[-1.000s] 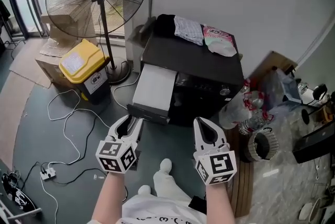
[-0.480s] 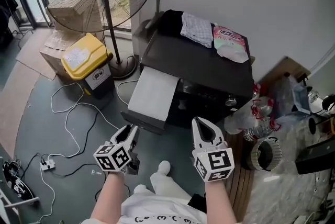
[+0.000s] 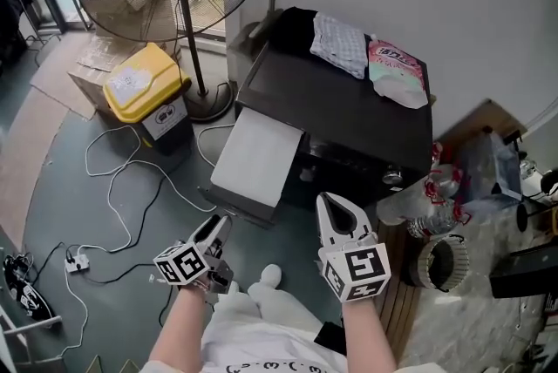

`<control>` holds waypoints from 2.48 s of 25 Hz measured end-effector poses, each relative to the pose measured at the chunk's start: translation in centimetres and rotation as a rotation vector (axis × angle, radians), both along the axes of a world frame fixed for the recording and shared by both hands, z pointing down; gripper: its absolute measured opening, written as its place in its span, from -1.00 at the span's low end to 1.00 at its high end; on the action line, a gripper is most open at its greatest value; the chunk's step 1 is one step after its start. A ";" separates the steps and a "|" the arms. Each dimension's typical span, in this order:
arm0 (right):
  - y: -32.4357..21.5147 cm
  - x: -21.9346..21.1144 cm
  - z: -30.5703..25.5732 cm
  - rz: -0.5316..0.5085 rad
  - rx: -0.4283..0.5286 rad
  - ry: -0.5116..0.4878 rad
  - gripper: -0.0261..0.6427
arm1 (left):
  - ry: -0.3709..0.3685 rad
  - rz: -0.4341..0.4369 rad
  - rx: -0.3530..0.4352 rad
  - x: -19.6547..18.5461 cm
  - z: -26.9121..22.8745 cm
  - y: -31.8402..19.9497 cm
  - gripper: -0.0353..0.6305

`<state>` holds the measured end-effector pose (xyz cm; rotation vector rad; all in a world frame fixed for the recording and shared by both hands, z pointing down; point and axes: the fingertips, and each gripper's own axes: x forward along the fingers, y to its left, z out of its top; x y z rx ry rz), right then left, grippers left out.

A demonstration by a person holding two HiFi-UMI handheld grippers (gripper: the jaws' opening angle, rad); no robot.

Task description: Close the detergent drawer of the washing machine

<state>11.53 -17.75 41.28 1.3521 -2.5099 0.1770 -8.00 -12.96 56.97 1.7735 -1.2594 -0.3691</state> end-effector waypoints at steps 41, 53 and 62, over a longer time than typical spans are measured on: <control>3.8 -2.2 6.1 0.230 -0.103 0.046 -0.92 | 0.468 0.237 0.201 0.6 3.0 -2.6 -0.34; 3.8 -1.4 5.2 0.248 -0.100 0.013 -0.92 | 0.507 0.169 0.181 0.8 2.3 -2.9 -0.11; 3.6 -1.3 5.3 0.249 -0.110 -0.012 -0.92 | 0.504 0.161 0.159 1.4 2.0 -3.6 -0.11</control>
